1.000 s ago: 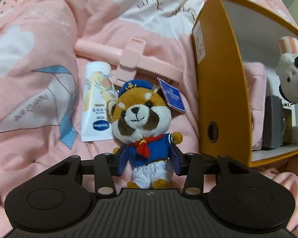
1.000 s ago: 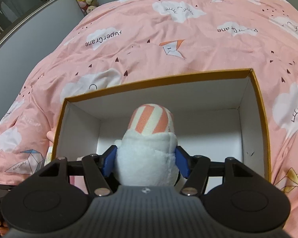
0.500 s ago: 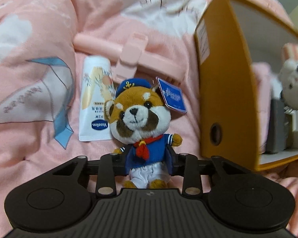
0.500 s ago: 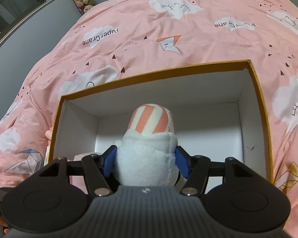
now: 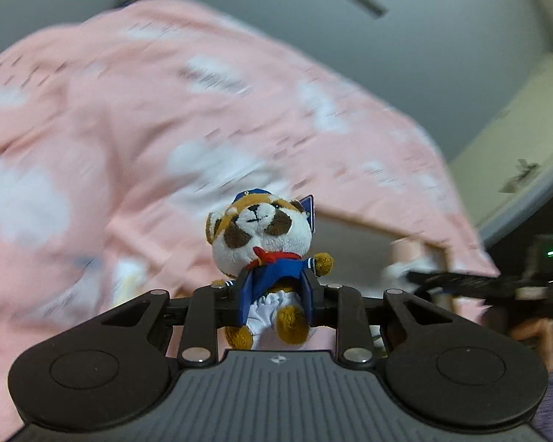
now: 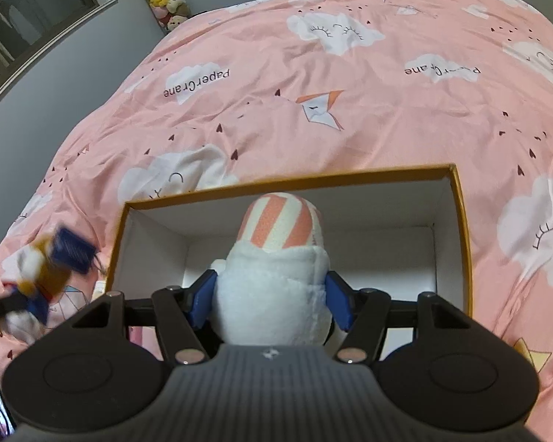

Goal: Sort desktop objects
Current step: 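Grasp the raccoon plush with the left gripper and lift it while the right holds the white plush, then lower both plushes into the orange box and open both grippers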

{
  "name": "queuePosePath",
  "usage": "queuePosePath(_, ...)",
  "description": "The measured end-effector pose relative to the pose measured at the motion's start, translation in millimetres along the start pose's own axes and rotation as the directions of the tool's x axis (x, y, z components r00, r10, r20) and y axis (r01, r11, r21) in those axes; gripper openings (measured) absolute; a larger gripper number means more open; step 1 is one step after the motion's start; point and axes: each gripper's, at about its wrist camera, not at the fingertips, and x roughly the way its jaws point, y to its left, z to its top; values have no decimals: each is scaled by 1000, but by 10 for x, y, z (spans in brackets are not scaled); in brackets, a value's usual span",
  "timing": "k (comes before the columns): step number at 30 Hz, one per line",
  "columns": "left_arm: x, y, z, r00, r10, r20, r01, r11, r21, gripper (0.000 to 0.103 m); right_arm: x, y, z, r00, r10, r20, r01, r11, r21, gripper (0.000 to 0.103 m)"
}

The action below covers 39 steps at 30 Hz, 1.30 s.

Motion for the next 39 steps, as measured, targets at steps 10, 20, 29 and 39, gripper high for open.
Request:
queuePosePath(10, 783, -888, 105, 987, -156, -47, 162, 973, 165, 31, -82, -112, 33, 1000, 17, -5, -17, 999, 39, 65)
queuePosePath(20, 1418, -1008, -276, 980, -95, -174, 132, 967, 219, 30, 178, -303, 62, 996, 22, -92, -17, 998, 58, 65)
queuePosePath(29, 1764, -835, -337, 956, -22, -293, 72, 985, 160, 29, 554, -261, 120, 986, -16, -168, 15, 1000, -8, 65)
queuePosePath(39, 1886, -880, -374, 954, 42, -296, 26, 975, 222, 32, 740, -324, 83, 981, -15, -192, 20, 1000, 23, 71)
